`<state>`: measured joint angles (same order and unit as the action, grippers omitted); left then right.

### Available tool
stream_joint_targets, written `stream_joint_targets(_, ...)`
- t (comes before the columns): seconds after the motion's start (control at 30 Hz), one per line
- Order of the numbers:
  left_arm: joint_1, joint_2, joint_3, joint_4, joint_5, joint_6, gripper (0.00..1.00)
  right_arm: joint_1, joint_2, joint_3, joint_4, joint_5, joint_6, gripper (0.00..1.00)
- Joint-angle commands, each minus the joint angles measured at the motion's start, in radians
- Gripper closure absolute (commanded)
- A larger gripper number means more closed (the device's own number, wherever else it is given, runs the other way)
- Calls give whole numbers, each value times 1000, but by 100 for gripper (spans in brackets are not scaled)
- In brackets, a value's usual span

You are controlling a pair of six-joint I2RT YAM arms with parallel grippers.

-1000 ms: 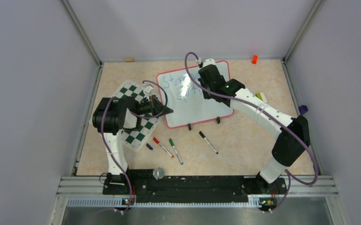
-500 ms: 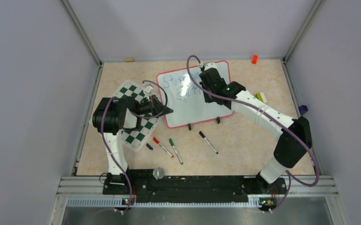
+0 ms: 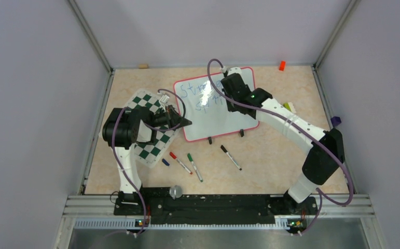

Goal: Write a sentence on the whiteboard

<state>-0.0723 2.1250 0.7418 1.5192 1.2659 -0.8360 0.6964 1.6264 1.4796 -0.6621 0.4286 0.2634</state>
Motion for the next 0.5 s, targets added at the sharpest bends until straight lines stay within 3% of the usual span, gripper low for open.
stream_joint_targets(0.0, 31, -17, -7, 101, -66, 83, 100, -20, 6, 78, 15, 42, -5, 100)
stream_joint_targets(0.23, 31, -16, -5, 101, -66, 83, 100, -13, -102, 36, -11, -55, 55, 100)
stream_joint_targets(0.47, 30, -14, -5, 101, -69, 78, 100, 89, -216, -95, 28, 16, 83, 100)
